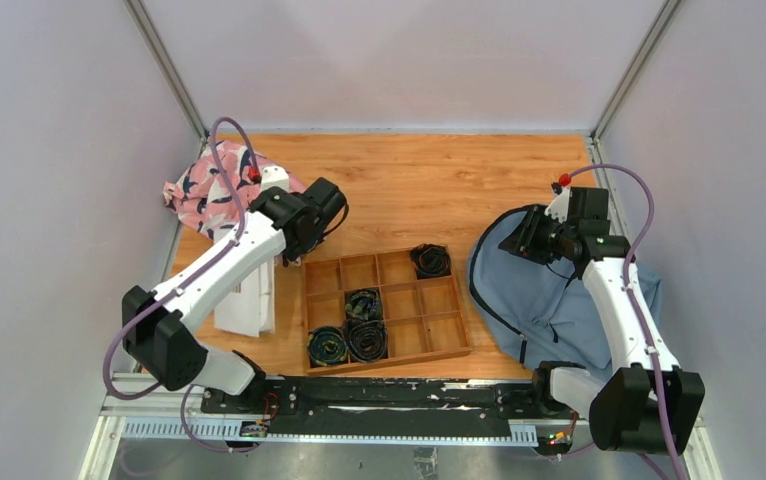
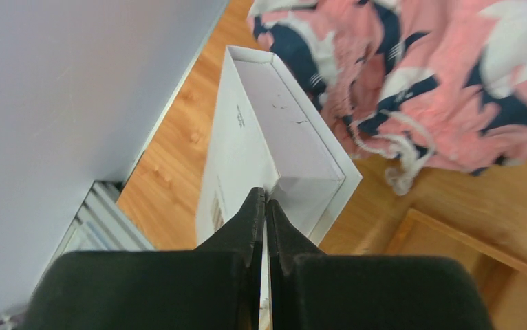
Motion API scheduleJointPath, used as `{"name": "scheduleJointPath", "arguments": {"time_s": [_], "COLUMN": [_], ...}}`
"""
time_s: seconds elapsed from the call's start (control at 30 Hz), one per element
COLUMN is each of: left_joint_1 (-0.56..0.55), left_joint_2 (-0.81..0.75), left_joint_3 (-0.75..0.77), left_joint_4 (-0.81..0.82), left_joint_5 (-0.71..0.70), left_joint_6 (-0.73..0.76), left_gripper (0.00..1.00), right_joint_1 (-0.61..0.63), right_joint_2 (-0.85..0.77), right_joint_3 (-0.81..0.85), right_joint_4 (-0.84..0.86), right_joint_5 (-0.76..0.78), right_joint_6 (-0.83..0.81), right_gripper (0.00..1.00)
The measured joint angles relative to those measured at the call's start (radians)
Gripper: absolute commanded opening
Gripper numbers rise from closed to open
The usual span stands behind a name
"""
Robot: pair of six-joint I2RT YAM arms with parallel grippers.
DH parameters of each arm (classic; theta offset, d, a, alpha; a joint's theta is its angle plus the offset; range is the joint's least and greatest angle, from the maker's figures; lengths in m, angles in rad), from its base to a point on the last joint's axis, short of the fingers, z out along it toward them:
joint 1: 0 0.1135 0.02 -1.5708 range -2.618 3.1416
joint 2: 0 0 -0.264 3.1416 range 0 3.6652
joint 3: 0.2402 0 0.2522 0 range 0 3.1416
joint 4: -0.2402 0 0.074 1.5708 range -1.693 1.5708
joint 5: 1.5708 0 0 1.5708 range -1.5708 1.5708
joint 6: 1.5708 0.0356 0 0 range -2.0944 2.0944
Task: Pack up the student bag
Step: Pick up the book from the center of the board.
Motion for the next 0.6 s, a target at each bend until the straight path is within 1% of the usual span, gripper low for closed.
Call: {"name": "scheduleJointPath", "arguments": {"time_s": [0.1,0.23,0.3,0.4,0.6], "left_joint_1": [-0.036,-0.073,-0.091,-0.117,-0.165], "left_joint_2": [-0.015,-0.015,-0.010,0.011,0.096], "left_joint_3": [0.108,0.231,0.284,0.381,0.594], "left_joint_4": [0.000,0.005,0.005,0.006,0.006], "left_joint_5": [-0.021,-0.042,-0.051,-0.057,-0.058], "left_joint_6": [0.042,0.090,0.110,0.139,0.200], "left_gripper": [0.00,0.00,0.00,0.00,0.00], "right_joint_1": [0.000,0.000,0.000,0.000,0.021], "right_joint_2": [0.003,0.004,0.003,-0.009,-0.031], "right_joint_3": [0.000,0.013,0.029,0.058,0.118], "right_joint_4": [0.000,-0.001,0.000,0.001,0.036], "right_joint_5": [-0.002,-0.008,-0.010,-0.016,-0.040], "right_joint_6": [0.001,0.010,0.014,0.020,0.034], "right_gripper": [0.47,0.63,0.68,0.72,0.73]}}
